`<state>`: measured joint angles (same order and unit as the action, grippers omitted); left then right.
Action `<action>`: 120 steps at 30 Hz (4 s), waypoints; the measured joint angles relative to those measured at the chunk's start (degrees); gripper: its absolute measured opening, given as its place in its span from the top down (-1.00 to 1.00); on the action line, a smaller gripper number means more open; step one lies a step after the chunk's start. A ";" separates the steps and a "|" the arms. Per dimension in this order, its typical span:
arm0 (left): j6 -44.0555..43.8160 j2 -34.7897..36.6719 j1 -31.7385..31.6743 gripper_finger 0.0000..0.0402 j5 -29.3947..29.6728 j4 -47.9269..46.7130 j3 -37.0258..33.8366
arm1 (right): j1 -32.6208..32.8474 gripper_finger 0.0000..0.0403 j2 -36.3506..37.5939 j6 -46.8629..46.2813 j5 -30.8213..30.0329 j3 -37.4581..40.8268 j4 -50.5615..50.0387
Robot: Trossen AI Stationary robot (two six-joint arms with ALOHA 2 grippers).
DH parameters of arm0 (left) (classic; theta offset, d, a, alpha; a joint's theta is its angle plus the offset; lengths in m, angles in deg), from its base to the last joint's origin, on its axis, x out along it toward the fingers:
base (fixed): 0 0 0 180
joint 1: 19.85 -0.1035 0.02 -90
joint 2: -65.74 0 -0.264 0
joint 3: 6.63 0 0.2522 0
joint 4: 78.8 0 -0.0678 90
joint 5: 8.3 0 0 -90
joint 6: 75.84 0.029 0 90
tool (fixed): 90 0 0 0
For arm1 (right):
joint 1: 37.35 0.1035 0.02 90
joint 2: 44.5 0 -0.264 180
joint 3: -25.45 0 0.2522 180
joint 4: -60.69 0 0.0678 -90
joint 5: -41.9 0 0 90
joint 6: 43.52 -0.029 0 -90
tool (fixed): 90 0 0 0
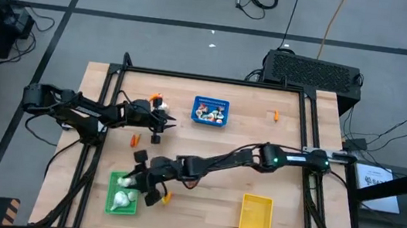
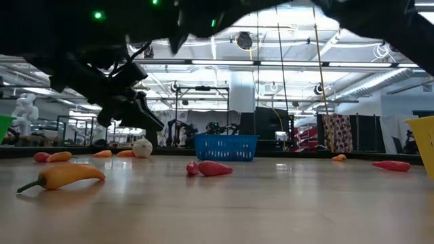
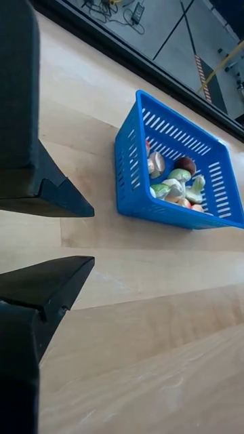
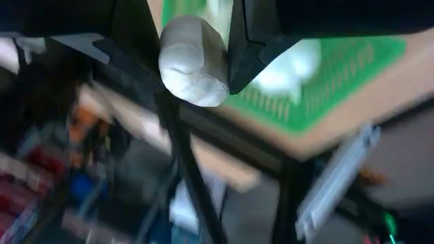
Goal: Sort produce into baskets
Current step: Put the white garlic into the green bin
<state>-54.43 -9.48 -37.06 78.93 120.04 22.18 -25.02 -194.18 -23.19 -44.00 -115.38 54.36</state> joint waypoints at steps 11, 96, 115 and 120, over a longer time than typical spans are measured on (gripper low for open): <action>0.02 0.00 0.00 0.45 -0.01 0.03 -0.01 | -0.91 0.34 -6.93 -2.92 6.97 0.00 24.40; -7.05 -3.25 -6.20 0.15 5.49 -51.57 26.78 | -4.27 -0.20 85.52 -29.65 -17.42 94.72 -11.88; -1.12 -9.13 -10.79 -0.30 7.99 -53.45 28.63 | -3.59 -0.20 83.98 -26.53 -17.68 94.95 -9.31; 0.51 -12.23 -11.34 -0.30 7.33 -53.43 28.61 | -3.59 -0.20 83.97 -26.58 -17.57 94.95 -8.74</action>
<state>-53.93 -21.72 -48.41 86.26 66.60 50.79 -28.62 -110.21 -49.76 -61.57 -20.43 45.62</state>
